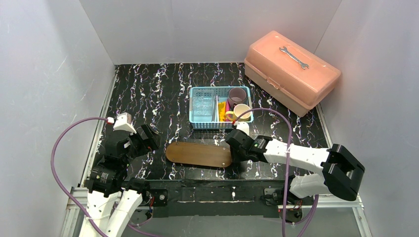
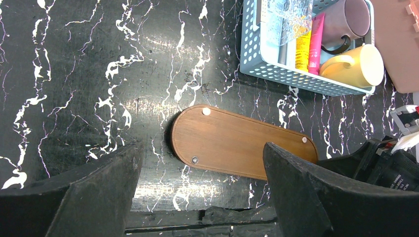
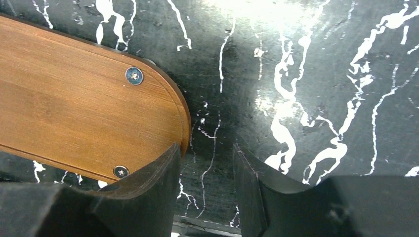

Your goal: Prepare toiletry sets of a toothbrush and toothpaste on the tray

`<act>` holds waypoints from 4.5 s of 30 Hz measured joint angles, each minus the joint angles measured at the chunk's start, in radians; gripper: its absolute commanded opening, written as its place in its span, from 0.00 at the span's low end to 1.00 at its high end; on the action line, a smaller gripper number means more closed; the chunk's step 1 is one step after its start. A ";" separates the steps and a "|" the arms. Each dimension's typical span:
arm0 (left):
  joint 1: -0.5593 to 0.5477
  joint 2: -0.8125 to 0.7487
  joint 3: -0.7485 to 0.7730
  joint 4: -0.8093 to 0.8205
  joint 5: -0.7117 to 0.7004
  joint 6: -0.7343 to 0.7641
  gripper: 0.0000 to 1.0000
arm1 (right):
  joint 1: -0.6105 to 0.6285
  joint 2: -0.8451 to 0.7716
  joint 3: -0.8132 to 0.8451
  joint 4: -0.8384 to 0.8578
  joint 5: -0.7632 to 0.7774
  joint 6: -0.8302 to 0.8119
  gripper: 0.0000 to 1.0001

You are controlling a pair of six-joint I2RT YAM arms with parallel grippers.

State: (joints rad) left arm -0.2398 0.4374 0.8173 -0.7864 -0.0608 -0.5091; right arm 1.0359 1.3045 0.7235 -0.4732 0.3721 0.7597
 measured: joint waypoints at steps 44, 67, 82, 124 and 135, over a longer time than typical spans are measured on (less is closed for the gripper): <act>0.000 0.010 -0.005 0.000 0.017 0.000 0.91 | -0.184 -0.150 0.172 -0.240 0.084 -0.130 0.51; 0.000 0.019 -0.007 0.006 0.062 0.009 0.98 | -0.352 0.213 0.657 -0.237 0.000 -0.466 0.53; 0.000 0.021 -0.007 0.021 0.089 0.011 0.98 | -0.418 0.306 0.662 -0.169 -0.236 -0.709 0.53; 0.000 0.033 -0.009 0.023 0.098 0.015 0.98 | -0.446 0.484 0.744 -0.213 -0.297 -0.777 0.01; 0.000 0.033 -0.009 0.023 0.098 0.015 0.98 | -0.365 0.435 0.923 -0.333 -0.214 -0.758 0.01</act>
State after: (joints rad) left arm -0.2398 0.4706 0.8085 -0.7639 0.0368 -0.4942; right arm 0.6704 1.7390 1.6466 -0.8059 0.1581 0.0013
